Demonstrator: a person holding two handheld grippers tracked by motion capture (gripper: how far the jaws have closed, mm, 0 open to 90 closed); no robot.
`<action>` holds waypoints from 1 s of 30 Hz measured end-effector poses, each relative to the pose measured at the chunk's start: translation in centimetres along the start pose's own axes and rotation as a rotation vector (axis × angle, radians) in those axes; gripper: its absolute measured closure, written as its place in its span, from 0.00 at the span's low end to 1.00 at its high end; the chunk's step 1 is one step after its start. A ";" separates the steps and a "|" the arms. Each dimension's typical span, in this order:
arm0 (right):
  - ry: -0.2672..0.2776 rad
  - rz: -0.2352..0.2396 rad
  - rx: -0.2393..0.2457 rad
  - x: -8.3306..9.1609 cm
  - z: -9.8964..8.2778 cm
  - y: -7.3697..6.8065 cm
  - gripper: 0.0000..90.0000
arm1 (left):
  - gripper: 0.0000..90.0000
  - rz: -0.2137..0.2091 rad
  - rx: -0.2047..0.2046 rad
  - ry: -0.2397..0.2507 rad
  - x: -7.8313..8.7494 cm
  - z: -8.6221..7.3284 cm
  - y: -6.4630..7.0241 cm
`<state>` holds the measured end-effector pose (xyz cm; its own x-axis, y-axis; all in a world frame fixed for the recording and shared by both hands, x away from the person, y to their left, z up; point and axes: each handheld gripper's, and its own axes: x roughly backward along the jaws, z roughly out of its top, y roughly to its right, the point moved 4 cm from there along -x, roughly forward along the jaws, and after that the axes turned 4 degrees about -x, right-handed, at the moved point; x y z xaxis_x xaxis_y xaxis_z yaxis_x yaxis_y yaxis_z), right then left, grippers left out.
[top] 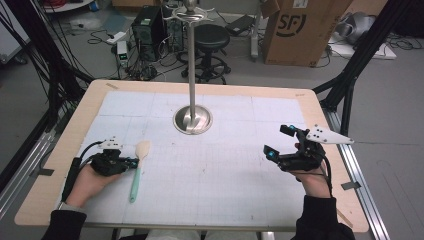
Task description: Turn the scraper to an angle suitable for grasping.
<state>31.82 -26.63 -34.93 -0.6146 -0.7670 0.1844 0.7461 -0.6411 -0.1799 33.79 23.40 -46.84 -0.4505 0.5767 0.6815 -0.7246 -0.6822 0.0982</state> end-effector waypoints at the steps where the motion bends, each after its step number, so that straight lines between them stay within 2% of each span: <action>1: -0.001 0.001 -0.001 0.0 0.0 0.0 0.01 | 1.00 -0.009 -0.009 0.000 -0.2 0.1 0.5; 9: 0.004 0.000 -0.001 0.1 0.0 0.0 0.01 | 1.00 -0.039 -0.033 -0.007 -0.8 0.5 1.7; 11: 0.004 0.002 -0.001 0.1 0.0 0.0 0.01 | 1.00 -0.032 -0.057 -0.011 -0.8 0.7 1.9; 12: 0.005 0.001 -0.002 0.1 0.1 0.0 0.01 | 1.00 -0.029 -0.061 -0.001 -0.8 0.8 2.0; 13: 0.002 0.001 -0.005 0.1 0.0 0.0 0.01 | 1.00 -0.032 -0.056 0.038 -0.6 1.3 2.1; 14: 0.001 0.000 -0.005 0.1 0.0 0.0 0.01 | 1.00 -0.032 -0.056 0.038 -0.6 1.3 2.1; 15: 0.002 -0.001 0.001 0.1 0.0 0.1 0.01 | 1.00 -0.048 -0.056 0.069 -0.6 1.8 2.4; 18: -0.010 0.000 -0.003 -0.2 -0.2 0.0 0.01 | 1.00 -0.061 -0.066 0.075 -1.1 2.2 2.8; 20: -0.016 0.002 -0.002 -0.3 -0.3 -0.1 0.01 | 1.00 -0.063 -0.072 0.051 -2.0 2.6 3.0; 22: -0.014 0.001 0.001 -0.3 -0.3 -0.1 0.01 | 1.00 -0.066 -0.070 0.050 -2.2 2.8 3.0; 24: -0.014 0.001 0.002 -0.2 -0.3 -0.2 0.01 | 1.00 -0.042 -0.102 0.017 -2.7 2.8 2.9; 28: -0.013 -0.004 -0.009 0.0 -0.4 0.0 0.01 | 1.00 -0.023 -0.105 -0.006 -2.9 2.5 2.4; 29: -0.013 -0.005 -0.008 0.0 -0.5 0.1 0.01 | 1.00 0.006 -0.117 -0.012 -2.8 2.4 2.4; 30: -0.013 -0.007 -0.008 0.0 -0.5 0.1 0.01 | 1.00 0.006 -0.117 -0.012 -2.8 2.4 2.4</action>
<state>31.77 -26.72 -35.46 -0.6166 -0.7620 0.1978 0.7396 -0.6468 -0.1861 34.59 19.08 -46.72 -0.4493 0.5673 0.6902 -0.7781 -0.6281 0.0097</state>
